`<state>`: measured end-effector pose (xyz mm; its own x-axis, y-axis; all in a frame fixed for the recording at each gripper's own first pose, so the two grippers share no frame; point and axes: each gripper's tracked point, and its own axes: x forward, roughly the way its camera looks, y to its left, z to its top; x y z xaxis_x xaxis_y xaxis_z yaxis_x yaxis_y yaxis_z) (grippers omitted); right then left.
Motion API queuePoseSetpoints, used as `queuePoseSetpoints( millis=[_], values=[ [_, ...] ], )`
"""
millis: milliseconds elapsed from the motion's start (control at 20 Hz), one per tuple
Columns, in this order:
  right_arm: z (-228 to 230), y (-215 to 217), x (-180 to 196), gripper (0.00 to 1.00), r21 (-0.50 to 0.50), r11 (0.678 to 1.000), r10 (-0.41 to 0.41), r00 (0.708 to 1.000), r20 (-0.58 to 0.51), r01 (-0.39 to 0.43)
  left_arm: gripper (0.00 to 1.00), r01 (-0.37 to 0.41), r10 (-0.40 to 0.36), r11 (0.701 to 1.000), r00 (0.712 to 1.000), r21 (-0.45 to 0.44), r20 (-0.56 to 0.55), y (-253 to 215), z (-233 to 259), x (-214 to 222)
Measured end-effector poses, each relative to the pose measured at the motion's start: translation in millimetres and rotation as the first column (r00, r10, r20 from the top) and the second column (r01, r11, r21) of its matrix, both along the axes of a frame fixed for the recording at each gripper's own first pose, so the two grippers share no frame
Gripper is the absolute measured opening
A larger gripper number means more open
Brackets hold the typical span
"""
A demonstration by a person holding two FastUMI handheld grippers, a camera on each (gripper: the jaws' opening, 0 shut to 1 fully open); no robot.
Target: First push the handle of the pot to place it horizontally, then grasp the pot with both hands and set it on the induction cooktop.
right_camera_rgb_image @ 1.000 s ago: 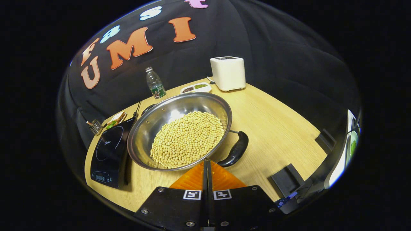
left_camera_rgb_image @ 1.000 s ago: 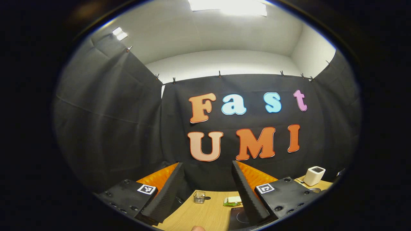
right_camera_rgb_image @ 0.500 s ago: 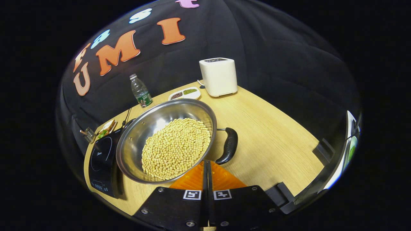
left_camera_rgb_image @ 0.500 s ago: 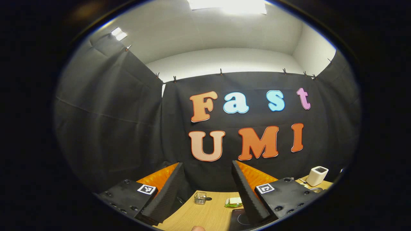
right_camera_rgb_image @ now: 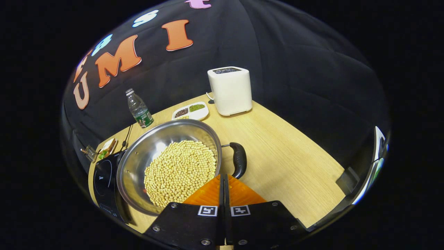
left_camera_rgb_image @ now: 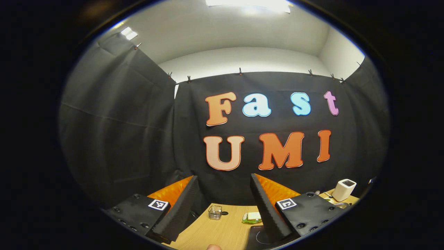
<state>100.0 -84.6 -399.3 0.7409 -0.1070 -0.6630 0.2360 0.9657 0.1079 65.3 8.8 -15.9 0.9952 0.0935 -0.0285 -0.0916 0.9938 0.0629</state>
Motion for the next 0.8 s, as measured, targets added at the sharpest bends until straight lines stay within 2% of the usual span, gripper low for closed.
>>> queuePoseSetpoints(
  millis=[700,800],
  values=[
    [0.2,-10.3,46.1,0.0,0.053,0.999,0.01,1.0,-0.005,-0.01,0.98,-0.006,0.006,1.0,0.999,0.007,-0.031,-3.2,-21.8,28.4],
    [-2.0,-16.0,51.6,0.0,0.032,0.999,0.006,1.0,-0.007,-0.005,0.97,-0.011,0.011,1.0,0.999,0.005,-0.031,-3.6,-24.2,31.7]
  ],
)
